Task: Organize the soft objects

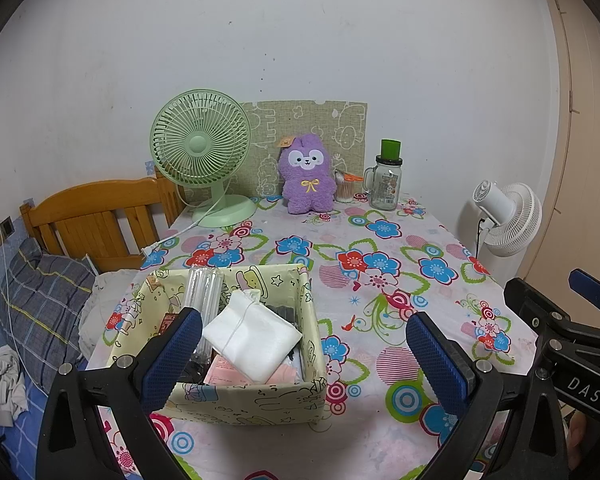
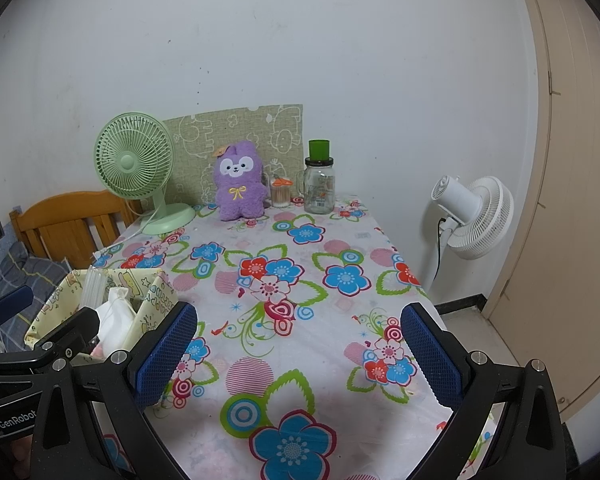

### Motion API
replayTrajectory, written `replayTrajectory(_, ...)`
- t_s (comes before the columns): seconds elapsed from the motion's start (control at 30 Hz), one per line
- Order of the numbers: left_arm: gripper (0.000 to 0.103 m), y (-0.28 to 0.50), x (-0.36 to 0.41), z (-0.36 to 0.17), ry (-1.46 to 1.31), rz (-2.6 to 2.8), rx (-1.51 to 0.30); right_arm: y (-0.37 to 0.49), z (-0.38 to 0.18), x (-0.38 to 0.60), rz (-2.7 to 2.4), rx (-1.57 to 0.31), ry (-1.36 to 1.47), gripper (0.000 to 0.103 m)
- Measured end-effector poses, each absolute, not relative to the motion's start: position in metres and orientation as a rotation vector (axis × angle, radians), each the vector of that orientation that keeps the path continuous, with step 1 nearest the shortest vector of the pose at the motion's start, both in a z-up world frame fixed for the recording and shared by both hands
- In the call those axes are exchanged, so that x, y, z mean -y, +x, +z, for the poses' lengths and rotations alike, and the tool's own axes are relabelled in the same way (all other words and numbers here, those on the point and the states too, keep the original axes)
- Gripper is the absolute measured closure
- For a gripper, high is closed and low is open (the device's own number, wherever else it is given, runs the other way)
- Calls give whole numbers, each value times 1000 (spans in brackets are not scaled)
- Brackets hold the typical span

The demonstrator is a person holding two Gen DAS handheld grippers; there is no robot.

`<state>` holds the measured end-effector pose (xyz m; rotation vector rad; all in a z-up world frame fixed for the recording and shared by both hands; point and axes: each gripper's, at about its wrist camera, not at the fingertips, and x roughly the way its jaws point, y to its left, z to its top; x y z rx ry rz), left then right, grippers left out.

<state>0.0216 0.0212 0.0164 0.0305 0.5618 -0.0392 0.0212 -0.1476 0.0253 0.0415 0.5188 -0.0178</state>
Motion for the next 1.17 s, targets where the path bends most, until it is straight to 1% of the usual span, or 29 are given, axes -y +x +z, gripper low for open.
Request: replayTrajectory(1.17,0,21,-22,17,31,-39,-561,21,28,148,-19,-516,39,0)
